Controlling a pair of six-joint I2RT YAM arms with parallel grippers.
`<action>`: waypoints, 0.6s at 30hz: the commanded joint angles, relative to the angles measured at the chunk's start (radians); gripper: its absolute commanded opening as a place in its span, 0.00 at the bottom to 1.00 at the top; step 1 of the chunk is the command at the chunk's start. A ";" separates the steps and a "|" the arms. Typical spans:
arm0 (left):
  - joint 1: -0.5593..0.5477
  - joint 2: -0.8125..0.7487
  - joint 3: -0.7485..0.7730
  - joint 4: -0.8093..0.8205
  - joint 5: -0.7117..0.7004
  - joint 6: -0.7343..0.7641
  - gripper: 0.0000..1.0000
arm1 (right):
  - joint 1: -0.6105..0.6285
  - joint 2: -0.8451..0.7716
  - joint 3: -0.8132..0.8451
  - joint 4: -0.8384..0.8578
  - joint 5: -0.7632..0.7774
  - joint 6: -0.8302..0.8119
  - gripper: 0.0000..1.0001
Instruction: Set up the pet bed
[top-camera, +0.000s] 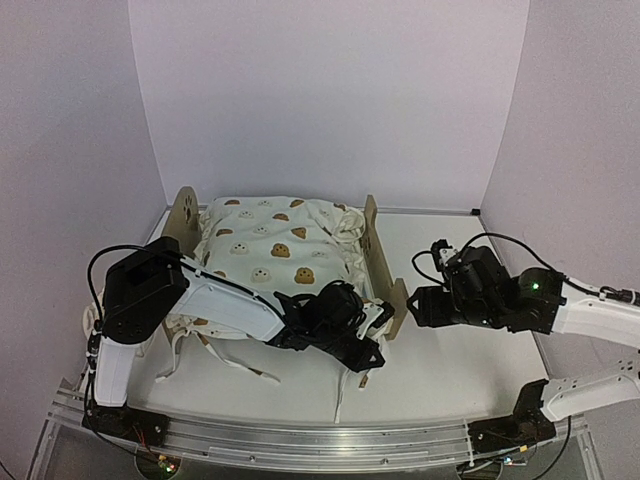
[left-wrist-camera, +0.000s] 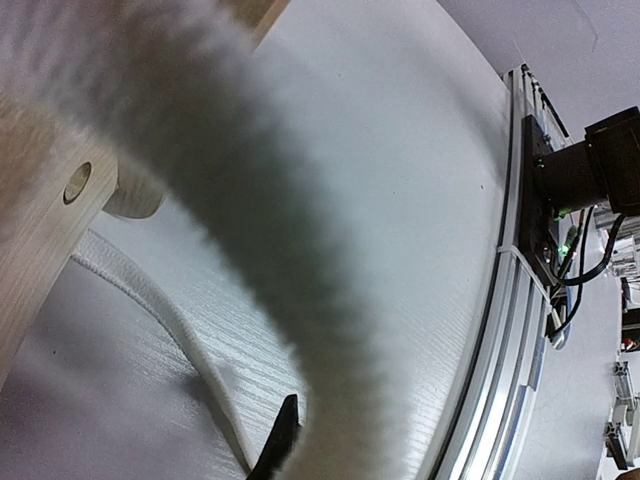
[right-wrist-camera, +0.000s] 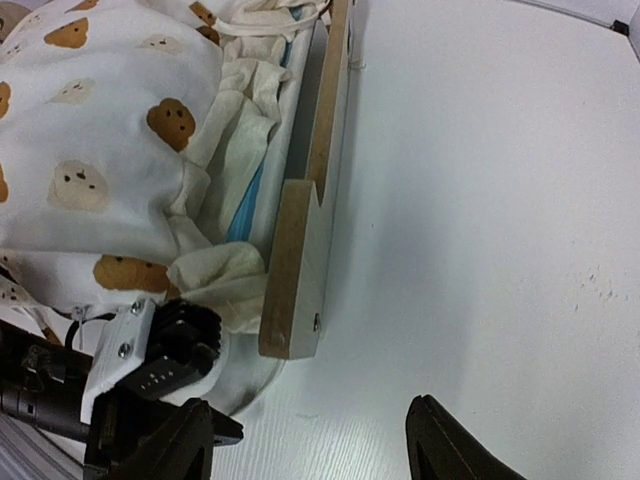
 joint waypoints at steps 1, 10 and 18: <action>0.010 -0.013 -0.008 -0.018 -0.017 -0.010 0.05 | 0.002 -0.049 -0.042 -0.058 -0.124 0.052 0.68; 0.009 -0.063 -0.034 -0.056 -0.042 -0.027 0.32 | 0.003 0.008 -0.083 -0.037 -0.270 0.153 0.66; 0.007 -0.173 -0.070 -0.155 -0.108 -0.027 0.40 | 0.006 0.074 -0.123 0.014 -0.259 0.281 0.63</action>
